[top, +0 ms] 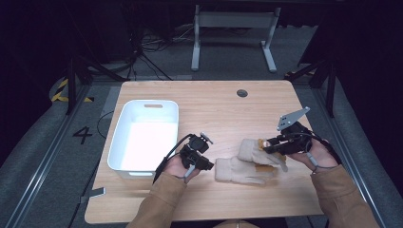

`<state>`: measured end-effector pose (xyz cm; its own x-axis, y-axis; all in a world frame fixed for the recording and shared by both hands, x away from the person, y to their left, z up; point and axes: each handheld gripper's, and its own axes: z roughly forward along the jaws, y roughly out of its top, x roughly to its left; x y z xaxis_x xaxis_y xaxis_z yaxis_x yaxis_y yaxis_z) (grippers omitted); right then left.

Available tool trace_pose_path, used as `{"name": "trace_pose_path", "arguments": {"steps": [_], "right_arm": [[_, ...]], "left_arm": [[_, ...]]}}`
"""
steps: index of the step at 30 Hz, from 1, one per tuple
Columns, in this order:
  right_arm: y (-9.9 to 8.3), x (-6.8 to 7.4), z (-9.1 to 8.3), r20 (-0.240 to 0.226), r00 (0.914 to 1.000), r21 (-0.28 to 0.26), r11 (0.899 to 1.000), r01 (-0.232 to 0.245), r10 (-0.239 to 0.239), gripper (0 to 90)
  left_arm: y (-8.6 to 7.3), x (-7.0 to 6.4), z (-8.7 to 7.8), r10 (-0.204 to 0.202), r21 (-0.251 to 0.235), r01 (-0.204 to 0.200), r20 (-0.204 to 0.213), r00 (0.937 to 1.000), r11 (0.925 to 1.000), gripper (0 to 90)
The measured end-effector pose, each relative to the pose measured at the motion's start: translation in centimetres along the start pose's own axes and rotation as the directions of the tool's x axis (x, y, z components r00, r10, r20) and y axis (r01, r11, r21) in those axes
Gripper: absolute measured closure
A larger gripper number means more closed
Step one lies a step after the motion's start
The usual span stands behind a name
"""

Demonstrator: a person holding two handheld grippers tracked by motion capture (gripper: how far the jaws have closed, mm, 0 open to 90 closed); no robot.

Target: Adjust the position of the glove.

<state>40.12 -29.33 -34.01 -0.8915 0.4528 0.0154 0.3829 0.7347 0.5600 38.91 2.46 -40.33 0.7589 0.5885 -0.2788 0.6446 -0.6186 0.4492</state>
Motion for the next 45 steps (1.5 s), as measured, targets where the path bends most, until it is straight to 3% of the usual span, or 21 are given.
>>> {"name": "trace_pose_path", "arguments": {"steps": [6,19,31,39,45], "right_arm": [[0.6,0.9,0.1,-0.062,0.9968,-0.024,0.999,0.048,-0.049,67.9],[1.5,2.5,1.4,-0.117,0.9853,-0.041,0.992,0.121,-0.125,67.5],[1.7,2.8,3.2,-0.141,0.9780,-0.074,0.987,0.145,-0.154,67.6],[1.9,3.3,4.4,-0.170,0.9684,-0.095,0.981,0.169,-0.183,67.5],[1.8,3.3,5.7,-0.192,0.9648,-0.063,0.983,0.171,-0.180,67.5]], "left_arm": [[0.0,-0.1,0.1,0.005,0.006,-0.005,-0.001,1.0000,1.0000,68.6],[0.0,0.0,0.1,0.007,0.006,-0.007,-0.002,1.0000,1.0000,68.6],[0.0,0.0,0.1,0.004,0.001,-0.004,-0.004,1.0000,1.0000,67.7],[0.0,0.0,0.2,0.005,0.003,-0.005,-0.004,1.0000,1.0000,67.7],[0.0,0.0,0.2,0.005,0.004,-0.005,-0.003,1.0000,1.0000,67.7]]}}
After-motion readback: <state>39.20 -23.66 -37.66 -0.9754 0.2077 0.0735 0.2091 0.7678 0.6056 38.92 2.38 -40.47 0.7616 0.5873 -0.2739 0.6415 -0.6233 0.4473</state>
